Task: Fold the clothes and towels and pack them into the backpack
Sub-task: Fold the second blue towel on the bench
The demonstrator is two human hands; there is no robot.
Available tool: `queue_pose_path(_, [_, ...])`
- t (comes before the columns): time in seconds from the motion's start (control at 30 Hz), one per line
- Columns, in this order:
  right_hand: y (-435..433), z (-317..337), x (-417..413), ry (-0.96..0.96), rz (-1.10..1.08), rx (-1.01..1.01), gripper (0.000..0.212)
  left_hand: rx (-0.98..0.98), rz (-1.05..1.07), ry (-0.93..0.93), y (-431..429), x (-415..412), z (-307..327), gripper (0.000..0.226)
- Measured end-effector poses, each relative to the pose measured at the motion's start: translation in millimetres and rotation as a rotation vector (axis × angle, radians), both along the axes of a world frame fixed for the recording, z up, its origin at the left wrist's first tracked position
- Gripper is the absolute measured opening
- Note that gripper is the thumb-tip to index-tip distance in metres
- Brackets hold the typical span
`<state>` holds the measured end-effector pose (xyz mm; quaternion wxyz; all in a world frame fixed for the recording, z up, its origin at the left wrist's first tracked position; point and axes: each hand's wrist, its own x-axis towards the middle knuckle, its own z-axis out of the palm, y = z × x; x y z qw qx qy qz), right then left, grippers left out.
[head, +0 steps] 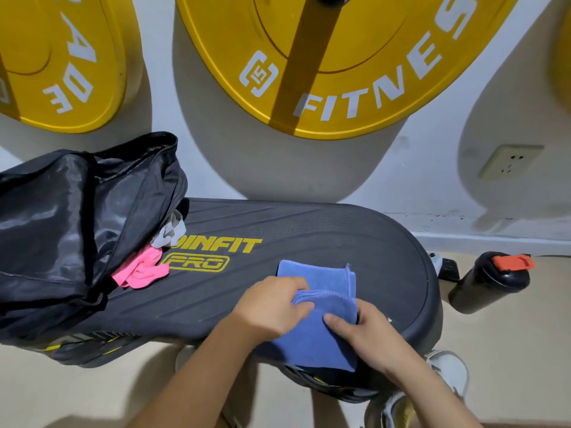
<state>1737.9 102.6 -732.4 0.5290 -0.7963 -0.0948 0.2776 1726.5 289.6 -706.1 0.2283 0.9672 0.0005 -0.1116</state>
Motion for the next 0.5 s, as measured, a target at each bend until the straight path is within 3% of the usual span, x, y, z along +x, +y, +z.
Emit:
queue_pose_path(0.13, [0.5,-7.8,8.7,0.018,-0.130,-0.109,0.015,-0.786,0.325,0.199,20.8,-5.7,-16.5,0.043])
queue_pose_path(0.17, [0.3,-7.9,9.7,0.029,-0.140,-0.129,0.018,-0.890,0.386,0.209,22.9,-10.2,-23.4,0.042])
queue_pose_path(0.33, [5.8,-11.3,13.4,-0.006,-0.138,-0.211,0.021,-0.522,0.424,0.062,20.5,-16.4,-54.2,0.029])
queue_pose_path(0.5, [16.5,-10.3,34.4,-0.167,-0.304,-0.167,0.009,-0.435,0.398,-0.168,9.4,3.5,-52.5,0.025])
